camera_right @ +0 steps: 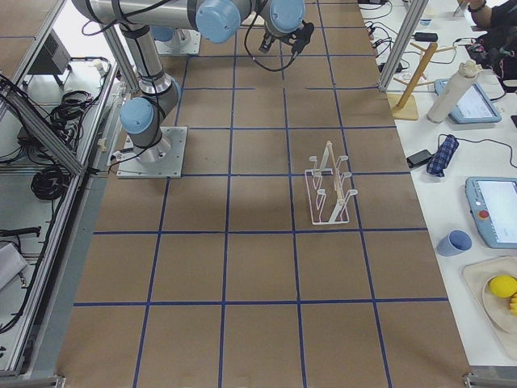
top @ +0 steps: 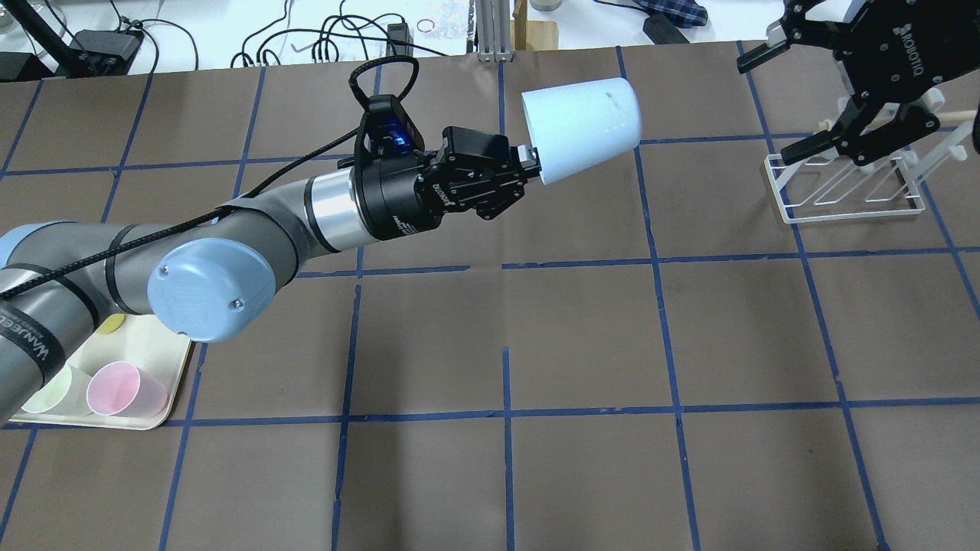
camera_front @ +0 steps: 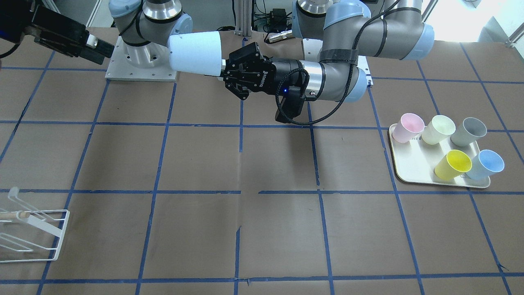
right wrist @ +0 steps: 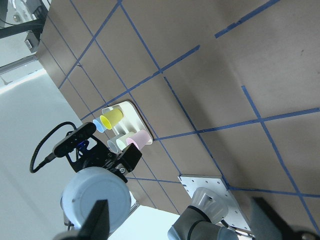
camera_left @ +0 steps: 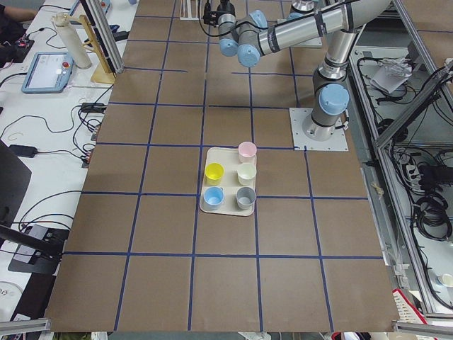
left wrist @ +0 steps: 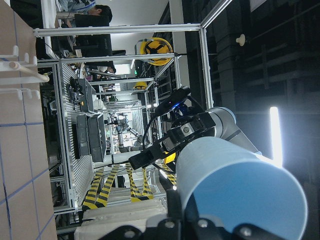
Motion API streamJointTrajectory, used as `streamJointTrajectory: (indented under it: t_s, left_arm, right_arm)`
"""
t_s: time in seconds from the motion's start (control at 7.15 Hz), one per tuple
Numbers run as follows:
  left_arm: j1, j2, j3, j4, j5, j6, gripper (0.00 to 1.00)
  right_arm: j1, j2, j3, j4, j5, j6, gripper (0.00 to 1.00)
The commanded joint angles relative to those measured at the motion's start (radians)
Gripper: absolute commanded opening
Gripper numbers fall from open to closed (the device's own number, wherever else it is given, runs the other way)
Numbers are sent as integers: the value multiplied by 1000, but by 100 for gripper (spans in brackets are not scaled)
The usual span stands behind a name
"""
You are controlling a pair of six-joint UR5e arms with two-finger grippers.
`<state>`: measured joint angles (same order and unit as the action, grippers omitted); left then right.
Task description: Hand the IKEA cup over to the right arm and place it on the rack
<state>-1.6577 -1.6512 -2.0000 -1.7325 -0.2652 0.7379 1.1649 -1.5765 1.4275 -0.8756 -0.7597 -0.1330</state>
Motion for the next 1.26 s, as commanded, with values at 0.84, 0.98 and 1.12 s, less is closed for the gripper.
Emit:
streamJointTrajectory:
  t_s: [0.84,0.98,1.12]
  left_arm:
    - [-31,-25,4,22,3,2,0]
    - [-31,-25,4,22,1,2,0]
    - [-31,-27,4,22,1,2,0]
  right_arm:
    - [10,7,57,153,95,168,100]
    - [24,19,73,155,155,173,100]
    - [47,27,86,155,169,177,100]
